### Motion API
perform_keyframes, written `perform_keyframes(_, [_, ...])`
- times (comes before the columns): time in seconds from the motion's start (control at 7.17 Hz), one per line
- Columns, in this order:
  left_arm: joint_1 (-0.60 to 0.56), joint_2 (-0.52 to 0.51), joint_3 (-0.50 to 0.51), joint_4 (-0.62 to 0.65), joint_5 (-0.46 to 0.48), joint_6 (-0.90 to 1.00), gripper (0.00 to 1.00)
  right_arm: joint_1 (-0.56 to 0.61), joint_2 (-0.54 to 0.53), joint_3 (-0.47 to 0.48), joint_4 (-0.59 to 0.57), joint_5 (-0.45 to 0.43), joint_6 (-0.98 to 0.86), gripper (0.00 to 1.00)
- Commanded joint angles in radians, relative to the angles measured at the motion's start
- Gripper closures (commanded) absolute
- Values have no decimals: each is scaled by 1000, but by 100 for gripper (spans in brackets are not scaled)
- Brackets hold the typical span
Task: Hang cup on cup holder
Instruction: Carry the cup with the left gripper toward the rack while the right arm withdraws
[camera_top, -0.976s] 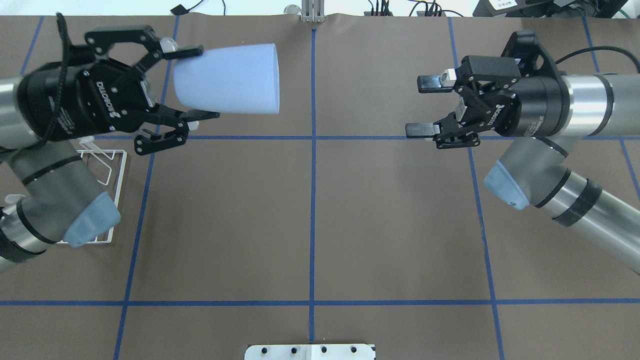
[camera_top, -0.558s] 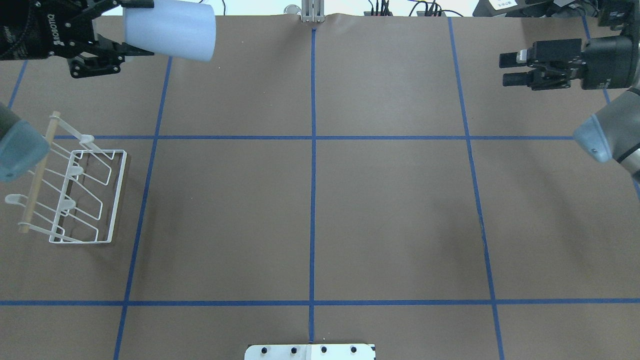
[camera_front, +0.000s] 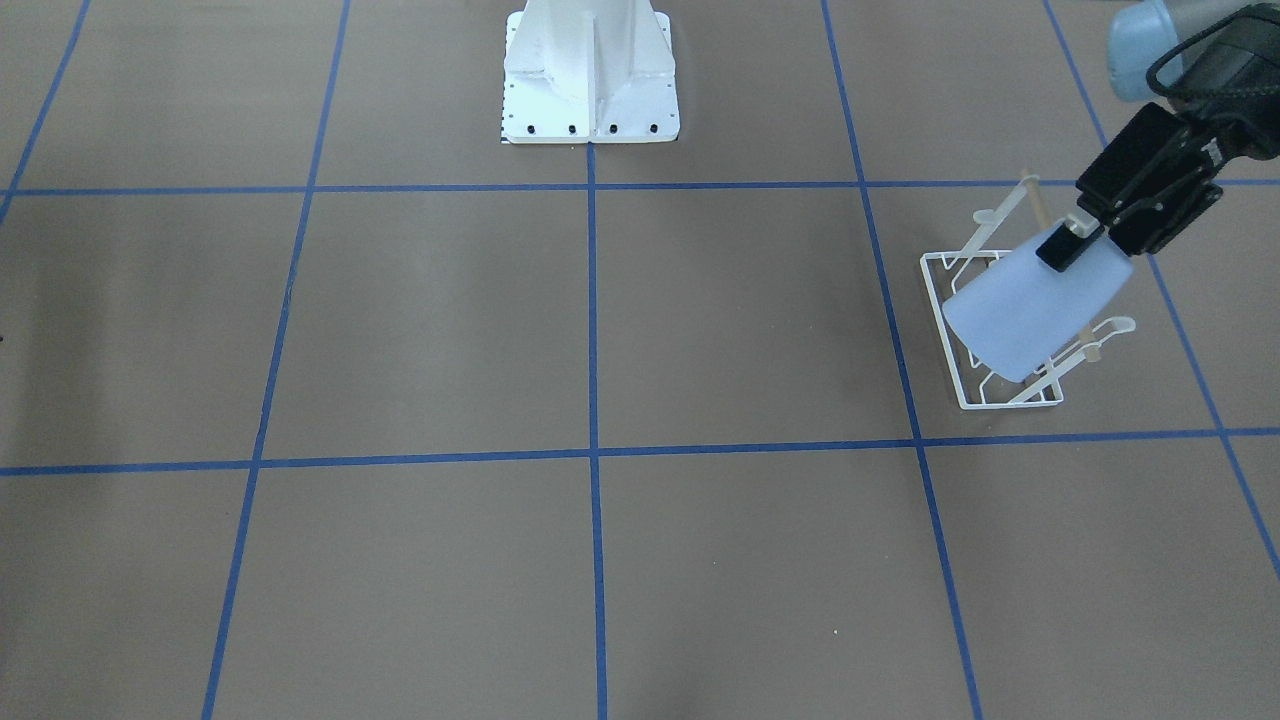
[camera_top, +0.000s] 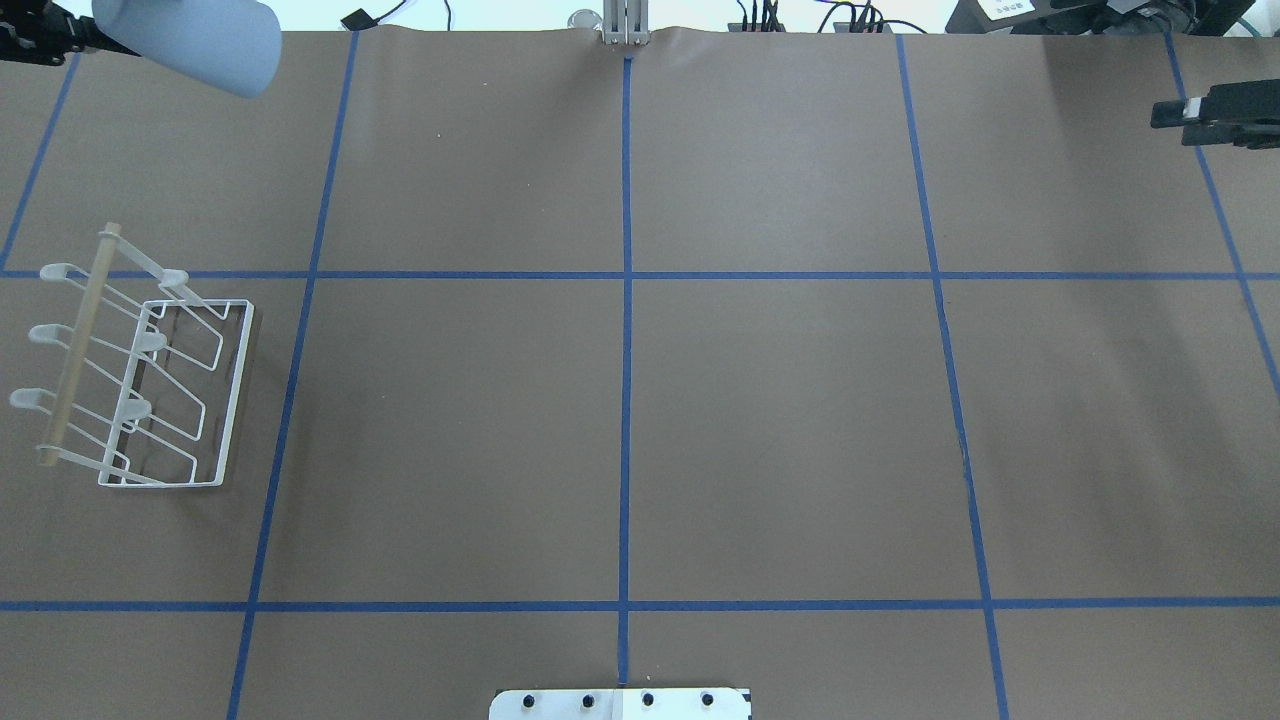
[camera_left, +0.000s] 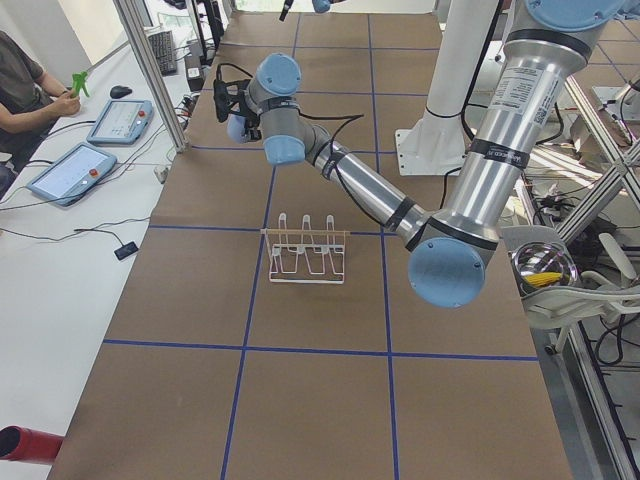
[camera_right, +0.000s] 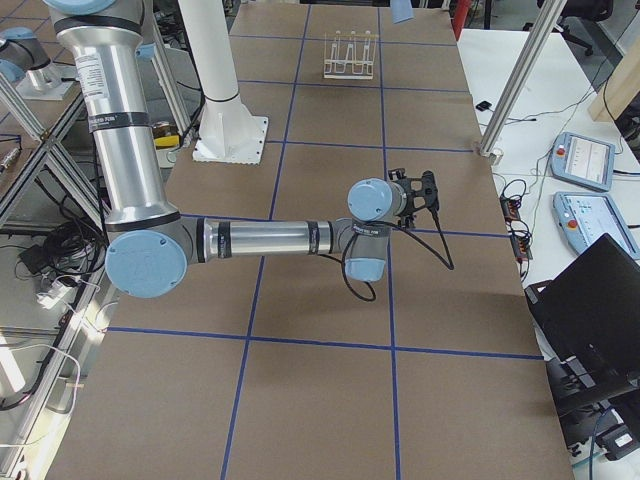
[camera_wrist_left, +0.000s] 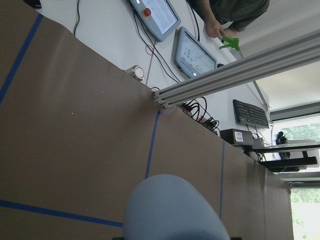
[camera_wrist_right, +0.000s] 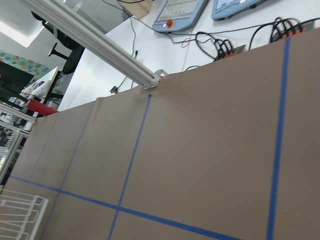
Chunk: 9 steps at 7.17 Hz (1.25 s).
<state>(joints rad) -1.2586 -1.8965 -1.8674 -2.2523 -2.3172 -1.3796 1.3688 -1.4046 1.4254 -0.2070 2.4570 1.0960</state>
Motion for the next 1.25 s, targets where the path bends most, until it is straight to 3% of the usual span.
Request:
perform_keyframes(0.0, [-7, 42, -18, 173, 47, 343, 100, 82, -8, 4, -313, 11, -414, 0])
perform_keyframes(0.14, [-10, 86, -59, 286, 47, 472, 100, 110, -8, 4, -463, 8, -605, 0])
perform_keyframes(0.42, [7, 88, -174, 605, 48, 620, 100, 131, -45, 7, -639, -15, -885, 0])
perform_keyframes(0.7, [43, 85, -206, 779, 157, 727, 100, 151, -36, 38, -934, -65, -1159, 0])
perform_keyframes(1.12, [67, 71, -202, 933, 156, 817, 100, 173, -2, 290, -1526, -131, -1324, 0])
